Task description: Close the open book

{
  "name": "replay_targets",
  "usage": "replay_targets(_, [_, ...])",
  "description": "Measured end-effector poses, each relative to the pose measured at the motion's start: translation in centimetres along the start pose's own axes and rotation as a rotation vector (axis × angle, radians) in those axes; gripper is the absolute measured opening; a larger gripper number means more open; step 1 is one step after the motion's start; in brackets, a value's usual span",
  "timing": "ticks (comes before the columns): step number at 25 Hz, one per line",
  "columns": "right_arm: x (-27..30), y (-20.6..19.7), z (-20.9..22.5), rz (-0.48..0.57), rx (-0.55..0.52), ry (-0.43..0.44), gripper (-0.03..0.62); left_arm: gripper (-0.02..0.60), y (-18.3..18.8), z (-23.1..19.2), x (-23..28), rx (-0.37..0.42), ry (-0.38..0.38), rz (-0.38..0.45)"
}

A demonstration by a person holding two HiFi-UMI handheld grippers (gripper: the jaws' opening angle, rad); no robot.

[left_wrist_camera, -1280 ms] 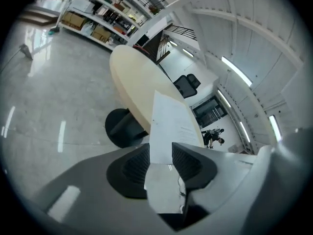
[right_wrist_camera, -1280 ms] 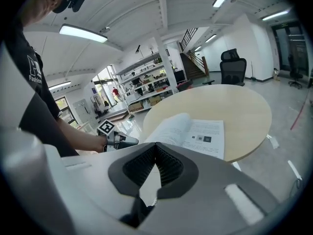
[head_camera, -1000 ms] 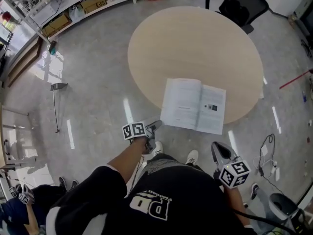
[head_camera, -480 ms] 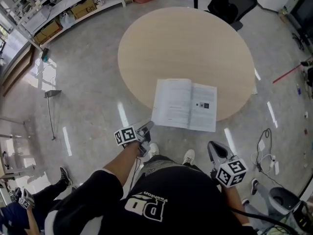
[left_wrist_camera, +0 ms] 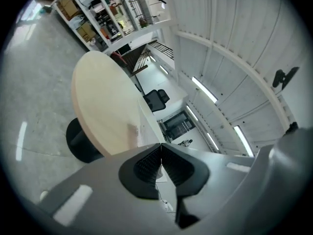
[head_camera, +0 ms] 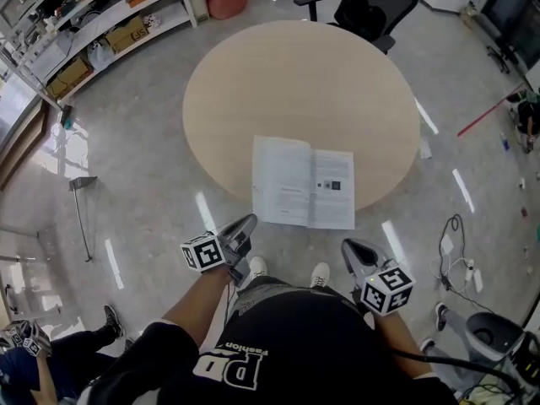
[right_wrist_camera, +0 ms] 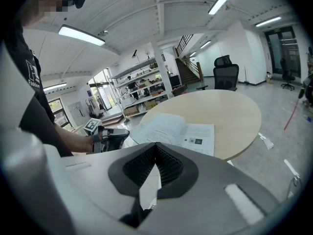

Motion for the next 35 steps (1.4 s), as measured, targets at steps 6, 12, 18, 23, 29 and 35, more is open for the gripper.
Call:
replay_targets(6, [-0.1, 0.8, 0.9, 0.021, -0.011, 0.021, 0.008, 0.011, -1.8, 4.8, 5.1, 0.101, -0.062, -0.098])
replay_targets(12, [-0.7, 1.1, 1.8, 0.035, -0.017, 0.027, 0.008, 0.011, -4.5, 6.9, 10.0, 0.283, -0.038, -0.292])
replay_targets(18, [-2.9, 0.5, 4.2, 0.05, -0.025, 0.006, 0.008, 0.009, -7.7, 7.0, 13.9, 0.354, 0.004, -0.404])
replay_targets(23, [-5.2, 0.2, 7.4, 0.06, -0.023, -0.036, 0.008, 0.014, -10.4, 6.6, 16.9, 0.433, 0.067, -0.487])
replay_targets(29, [-7.3, -0.3, 10.7, 0.071, -0.022, -0.055, 0.008, 0.071, -15.0, 9.1, 20.4, 0.478, 0.003, -0.593])
replay_targets(35, [-7.0, -0.8, 11.1, 0.051, -0.059, 0.033, 0.008, 0.063, -15.8, 10.8, 19.3, 0.511, 0.034, -0.537])
Point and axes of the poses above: the fingertips, and each gripper's own axes: x forward along the fingers, z to its right, y out of its top, the point moved 2 cm from there along -x, backward along the fingers, and after that the axes turned 12 degrees about -y, right-handed, at the moved point
